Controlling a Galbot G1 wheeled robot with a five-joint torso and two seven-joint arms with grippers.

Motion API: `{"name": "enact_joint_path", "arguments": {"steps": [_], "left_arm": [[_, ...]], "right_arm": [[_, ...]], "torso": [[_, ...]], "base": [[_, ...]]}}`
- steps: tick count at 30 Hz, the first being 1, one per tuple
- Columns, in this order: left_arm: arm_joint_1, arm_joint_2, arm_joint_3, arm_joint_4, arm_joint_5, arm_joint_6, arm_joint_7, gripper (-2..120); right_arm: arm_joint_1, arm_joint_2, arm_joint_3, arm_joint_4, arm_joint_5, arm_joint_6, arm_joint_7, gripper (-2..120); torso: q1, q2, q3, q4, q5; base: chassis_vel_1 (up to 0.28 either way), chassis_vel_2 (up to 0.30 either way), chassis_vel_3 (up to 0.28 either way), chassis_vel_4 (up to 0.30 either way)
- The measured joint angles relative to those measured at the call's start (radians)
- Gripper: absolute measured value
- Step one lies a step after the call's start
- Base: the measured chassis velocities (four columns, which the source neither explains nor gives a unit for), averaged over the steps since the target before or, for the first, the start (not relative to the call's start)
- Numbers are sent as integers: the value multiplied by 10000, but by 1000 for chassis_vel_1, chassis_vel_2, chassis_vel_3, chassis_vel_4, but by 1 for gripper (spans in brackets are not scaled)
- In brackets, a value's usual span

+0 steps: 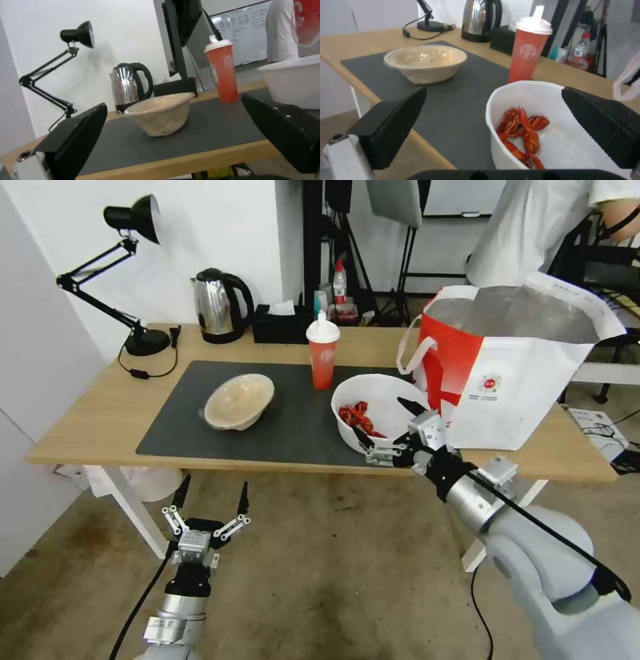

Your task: Pick up the trash from the table and place it into the takeout bag.

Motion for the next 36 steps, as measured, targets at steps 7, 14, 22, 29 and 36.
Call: {"name": "enact_joint_path", "arguments": {"steps": [7, 14, 22, 29, 36], "left_arm": [[-8, -101, -148, 96, 15, -35, -4, 100], [-84, -253, -157, 137, 79, -57, -5, 100], [-132, -260, -183, 227, 144, -89, -13, 100], [-150, -261, -176, 282, 172, -110, -17, 100], [-178, -261, -177, 312, 177, -129, -22, 100]], "right_arm": [[1674, -378, -791, -579, 745, -1198, -49, 100], [2586, -623, -1473, -1077, 767, -1885, -372, 100], [3435, -925, -1889, -1614, 813, -2234, -444, 100], [3764, -1140, -2168, -1892, 808, -2260, -451, 100], [3796, -1190, -2241, -2152, 776, -2256, -495, 100]], "torso": [[0, 0, 0, 1, -1], [0, 0, 0, 0, 0], [0, 2, 0, 0, 0], [0, 2, 1, 0, 0], [0, 2, 0, 0, 0]], "base": [[0, 0, 0, 0], [0, 0, 0, 0], [0, 0, 0, 0], [0, 0, 0, 0], [0, 0, 0, 0]]}}
